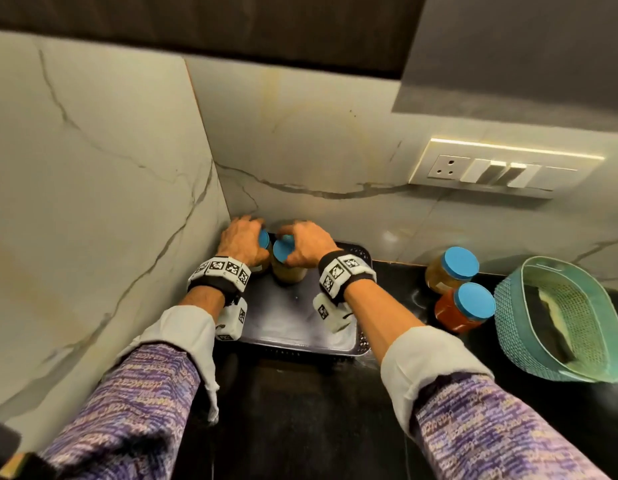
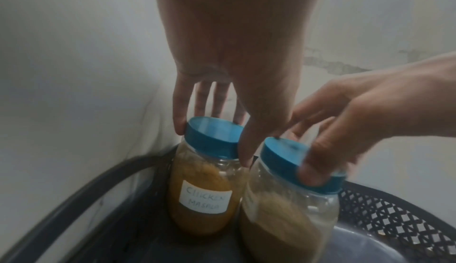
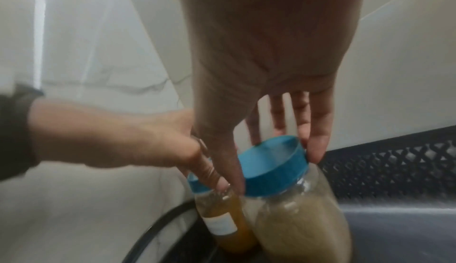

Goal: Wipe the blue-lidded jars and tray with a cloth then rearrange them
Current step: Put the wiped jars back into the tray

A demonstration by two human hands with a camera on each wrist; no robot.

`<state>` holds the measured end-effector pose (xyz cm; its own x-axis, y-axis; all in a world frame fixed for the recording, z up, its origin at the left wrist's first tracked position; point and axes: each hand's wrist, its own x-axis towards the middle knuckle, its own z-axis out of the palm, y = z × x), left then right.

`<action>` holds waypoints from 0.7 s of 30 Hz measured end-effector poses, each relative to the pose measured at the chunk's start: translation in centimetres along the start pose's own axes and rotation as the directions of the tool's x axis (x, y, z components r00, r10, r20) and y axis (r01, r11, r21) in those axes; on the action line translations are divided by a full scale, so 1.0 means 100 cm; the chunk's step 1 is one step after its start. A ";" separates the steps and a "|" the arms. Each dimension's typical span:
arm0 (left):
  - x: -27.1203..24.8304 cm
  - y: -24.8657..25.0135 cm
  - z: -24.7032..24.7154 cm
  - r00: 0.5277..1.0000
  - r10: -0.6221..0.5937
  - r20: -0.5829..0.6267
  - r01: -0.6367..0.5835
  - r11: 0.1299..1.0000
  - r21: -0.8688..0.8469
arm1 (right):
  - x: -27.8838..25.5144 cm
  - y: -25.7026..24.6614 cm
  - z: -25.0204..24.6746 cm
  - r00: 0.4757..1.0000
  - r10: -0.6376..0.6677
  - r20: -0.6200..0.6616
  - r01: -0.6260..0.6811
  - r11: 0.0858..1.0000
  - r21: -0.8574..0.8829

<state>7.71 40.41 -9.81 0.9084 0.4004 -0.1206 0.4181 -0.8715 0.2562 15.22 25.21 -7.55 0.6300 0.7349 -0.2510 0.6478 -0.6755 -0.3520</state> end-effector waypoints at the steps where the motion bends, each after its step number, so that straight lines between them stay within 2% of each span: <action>1: 0.000 -0.001 -0.001 1.000 0.013 -0.006 -0.013 1.000 -0.008 | 0.000 0.002 -0.006 0.997 -0.067 0.043 0.067 0.998 0.015; 3: 0.000 0.000 -0.002 1.000 0.029 -0.012 -0.029 0.999 -0.013 | -0.003 0.005 -0.013 0.988 -0.135 0.075 0.133 0.990 0.039; 4: 0.000 0.000 -0.003 0.999 0.031 -0.017 -0.032 0.999 -0.019 | -0.004 0.006 -0.014 0.990 -0.125 0.069 0.122 0.992 0.045; 9: -0.002 0.000 -0.003 0.999 0.037 -0.020 -0.038 0.999 -0.038 | 0.000 -0.001 0.005 0.989 0.130 -0.069 -0.140 0.975 -0.173; 12: -0.003 -0.002 -0.002 0.999 0.043 -0.017 -0.044 0.997 -0.056 | 0.005 -0.005 0.007 0.985 0.135 -0.107 -0.146 0.984 -0.106; 17: -0.004 -0.003 0.000 0.999 0.036 -0.038 -0.038 0.998 -0.055 | 0.006 -0.001 -0.001 0.990 0.136 -0.039 -0.136 0.991 -0.003; 21: -0.008 0.007 0.000 0.999 0.024 -0.027 -0.025 0.999 -0.028 | -0.011 0.008 -0.001 0.992 0.122 -0.038 -0.121 0.992 0.037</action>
<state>7.29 39.54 -9.54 0.9178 0.3870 -0.0884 0.3955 -0.8728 0.2861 15.09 23.87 -7.49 0.7199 0.6443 -0.2580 0.5508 -0.7566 -0.3526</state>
